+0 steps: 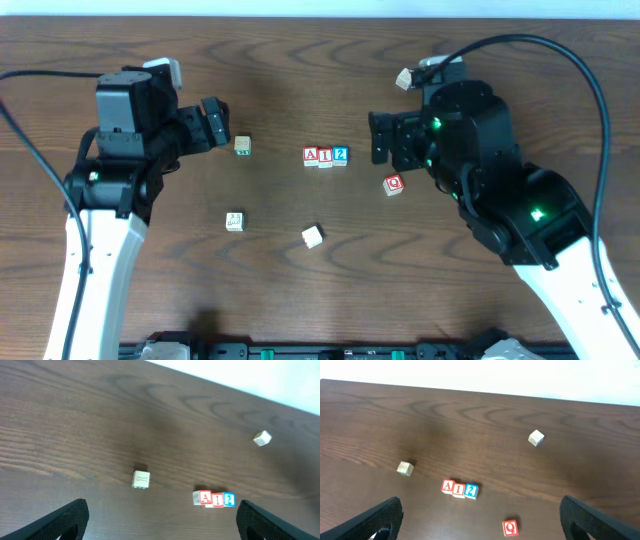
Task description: Spell out Ai2
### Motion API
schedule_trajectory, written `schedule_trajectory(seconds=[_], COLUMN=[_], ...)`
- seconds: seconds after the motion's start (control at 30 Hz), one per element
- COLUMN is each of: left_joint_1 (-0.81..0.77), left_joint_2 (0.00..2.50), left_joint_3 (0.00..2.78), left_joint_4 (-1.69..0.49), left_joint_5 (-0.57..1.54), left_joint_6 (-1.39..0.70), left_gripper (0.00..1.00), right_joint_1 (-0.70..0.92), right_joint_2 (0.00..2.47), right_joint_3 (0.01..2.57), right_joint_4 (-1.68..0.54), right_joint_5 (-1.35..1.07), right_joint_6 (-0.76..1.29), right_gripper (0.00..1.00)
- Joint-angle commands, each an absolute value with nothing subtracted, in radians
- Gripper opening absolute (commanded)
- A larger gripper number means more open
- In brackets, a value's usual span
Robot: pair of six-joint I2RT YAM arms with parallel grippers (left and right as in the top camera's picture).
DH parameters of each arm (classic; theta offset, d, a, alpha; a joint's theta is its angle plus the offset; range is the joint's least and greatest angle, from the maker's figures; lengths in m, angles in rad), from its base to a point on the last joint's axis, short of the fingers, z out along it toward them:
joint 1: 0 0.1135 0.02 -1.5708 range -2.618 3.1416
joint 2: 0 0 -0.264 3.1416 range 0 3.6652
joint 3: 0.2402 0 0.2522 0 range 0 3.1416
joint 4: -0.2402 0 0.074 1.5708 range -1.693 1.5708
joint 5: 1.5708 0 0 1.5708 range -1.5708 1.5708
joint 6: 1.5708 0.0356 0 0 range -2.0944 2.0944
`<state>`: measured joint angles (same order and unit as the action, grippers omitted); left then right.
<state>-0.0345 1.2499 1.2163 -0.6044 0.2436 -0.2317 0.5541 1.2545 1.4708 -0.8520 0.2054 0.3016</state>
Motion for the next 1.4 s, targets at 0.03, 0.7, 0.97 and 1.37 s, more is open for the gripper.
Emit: schedule_trajectory(seconds=[0.03, 0.7, 0.97, 1.37], left_joint_1=[-0.033, -0.032, 0.028, 0.124], left_joint_2=[1.234, 1.1, 0.689, 0.263], left_joint_3=[1.213, 1.183, 0.711, 0.255], left_joint_4=[-0.61, -0.759, -0.533, -0.41], left_joint_5=[0.259, -0.019, 0.031, 0.082], left_joint_6=[-0.255, -0.113, -0.019, -0.019], left_gripper=[0.95, 0.95, 0.96, 0.95], right_joint_1=[0.553, 0.553, 0.553, 0.553], right_joint_2=[1.255, 1.259, 1.259, 1.259], right_joint_3=[1.473, 1.473, 1.473, 1.472], right_joint_4=[-0.865, -0.869, -0.869, -0.869], right_joint_5=[0.202, 0.202, 0.202, 0.202], right_joint_6=[0.29, 0.29, 0.291, 0.291], right_gripper=[0.99, 0.99, 0.99, 0.99])
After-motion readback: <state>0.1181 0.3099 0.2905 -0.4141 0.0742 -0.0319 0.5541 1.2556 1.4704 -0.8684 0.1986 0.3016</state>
